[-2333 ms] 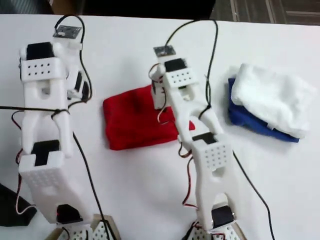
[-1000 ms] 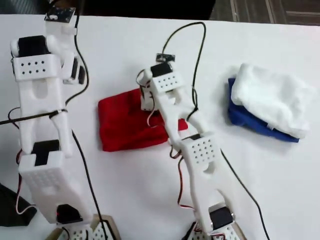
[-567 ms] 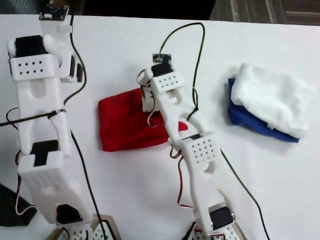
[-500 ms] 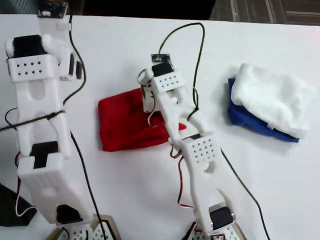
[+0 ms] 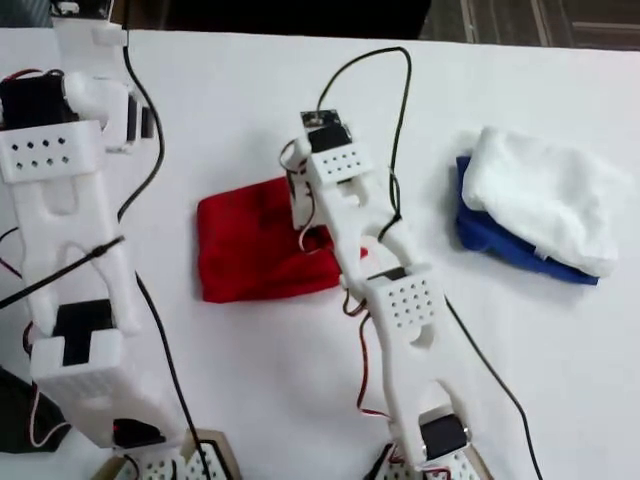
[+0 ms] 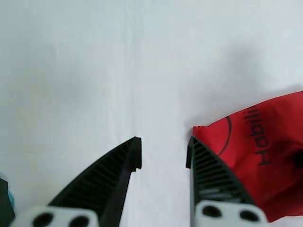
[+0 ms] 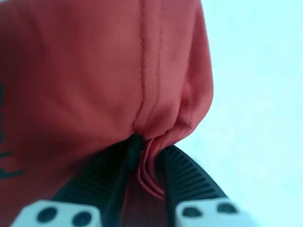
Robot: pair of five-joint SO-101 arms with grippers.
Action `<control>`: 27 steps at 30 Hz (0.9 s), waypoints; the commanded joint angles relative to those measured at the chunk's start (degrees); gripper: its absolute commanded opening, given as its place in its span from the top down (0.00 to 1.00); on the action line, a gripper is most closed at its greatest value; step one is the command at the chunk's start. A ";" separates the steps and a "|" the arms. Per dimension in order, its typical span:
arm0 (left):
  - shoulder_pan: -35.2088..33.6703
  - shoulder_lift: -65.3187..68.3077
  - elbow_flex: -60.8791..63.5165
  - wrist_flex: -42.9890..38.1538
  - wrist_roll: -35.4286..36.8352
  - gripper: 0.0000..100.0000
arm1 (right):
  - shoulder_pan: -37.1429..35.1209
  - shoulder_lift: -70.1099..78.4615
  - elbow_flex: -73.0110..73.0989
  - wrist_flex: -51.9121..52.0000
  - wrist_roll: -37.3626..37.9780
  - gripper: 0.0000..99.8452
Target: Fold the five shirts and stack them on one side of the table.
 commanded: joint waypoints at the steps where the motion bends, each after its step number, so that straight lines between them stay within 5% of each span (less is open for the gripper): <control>1: -0.53 -3.78 -1.98 -0.09 0.26 0.82 | -0.48 -0.75 4.84 1.19 0.18 0.90; 6: -0.53 -3.78 -1.89 0.70 0.35 0.82 | -3.74 -3.91 14.15 1.27 6.77 0.71; 16: -2.11 -4.31 -1.89 1.05 0.35 0.82 | -6.81 -8.57 21.98 0.84 10.46 0.70; 24: -2.11 -4.31 -2.15 1.05 0.35 0.82 | -6.81 -7.78 21.27 0.84 14.15 0.98; 27: -2.11 -4.31 -2.33 1.05 0.35 0.82 | -6.81 -8.13 21.19 0.84 16.00 0.98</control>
